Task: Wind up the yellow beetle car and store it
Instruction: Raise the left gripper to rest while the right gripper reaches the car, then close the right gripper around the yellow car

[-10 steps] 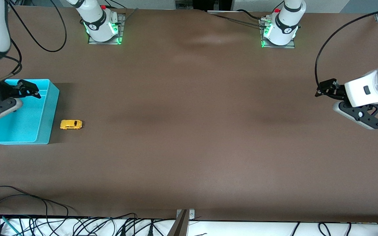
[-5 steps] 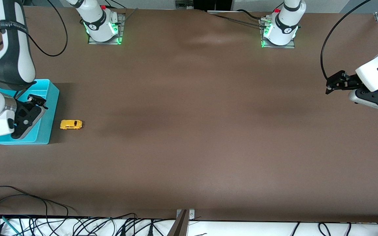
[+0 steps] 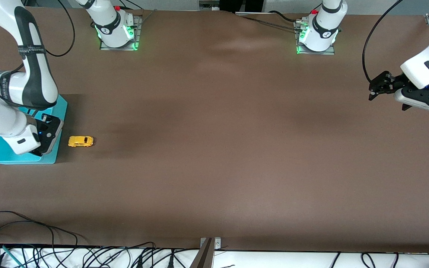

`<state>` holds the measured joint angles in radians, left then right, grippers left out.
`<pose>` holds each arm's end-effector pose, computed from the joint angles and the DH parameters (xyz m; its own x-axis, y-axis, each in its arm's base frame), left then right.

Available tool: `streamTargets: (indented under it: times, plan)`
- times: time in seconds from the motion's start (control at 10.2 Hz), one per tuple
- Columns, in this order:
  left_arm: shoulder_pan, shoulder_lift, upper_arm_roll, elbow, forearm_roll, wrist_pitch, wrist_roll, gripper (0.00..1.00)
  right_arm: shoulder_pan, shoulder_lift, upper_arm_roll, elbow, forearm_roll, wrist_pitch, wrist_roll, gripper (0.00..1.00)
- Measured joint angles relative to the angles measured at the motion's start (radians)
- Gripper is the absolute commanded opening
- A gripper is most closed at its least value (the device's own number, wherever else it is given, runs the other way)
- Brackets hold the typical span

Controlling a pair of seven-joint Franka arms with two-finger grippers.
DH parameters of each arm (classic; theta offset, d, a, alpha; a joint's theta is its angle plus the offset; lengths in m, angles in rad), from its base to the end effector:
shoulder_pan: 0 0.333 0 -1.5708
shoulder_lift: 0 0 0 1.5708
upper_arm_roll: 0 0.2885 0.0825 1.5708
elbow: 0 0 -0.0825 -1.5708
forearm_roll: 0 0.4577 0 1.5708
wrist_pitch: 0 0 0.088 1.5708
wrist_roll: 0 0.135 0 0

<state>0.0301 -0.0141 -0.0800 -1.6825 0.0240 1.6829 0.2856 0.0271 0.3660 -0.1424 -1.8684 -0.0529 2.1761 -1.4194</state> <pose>0.6313 -0.0288 0.5264 0.9434 -0.3317 0.0068 -0.3314 -0.9431 -0.0281 0.6674 -0.0801 0.2187 0.2223 0.9698 -0.1000 0.9729 -0.2274 -0.0424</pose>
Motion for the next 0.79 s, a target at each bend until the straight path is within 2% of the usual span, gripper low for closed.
streamTargets:
  times: [0.29, 0.79]
  plan:
    - [0.000, -0.001, -0.002, -0.013, 0.000, 0.001, -0.013, 1.00, -0.017, 0.028, -0.001, -0.086, 0.131, 0.126, -0.212, 1.00]
    - [0.001, 0.000, -0.011, -0.012, 0.000, -0.005, -0.083, 1.00, -0.022, 0.130, 0.000, -0.097, 0.156, 0.246, -0.285, 1.00]
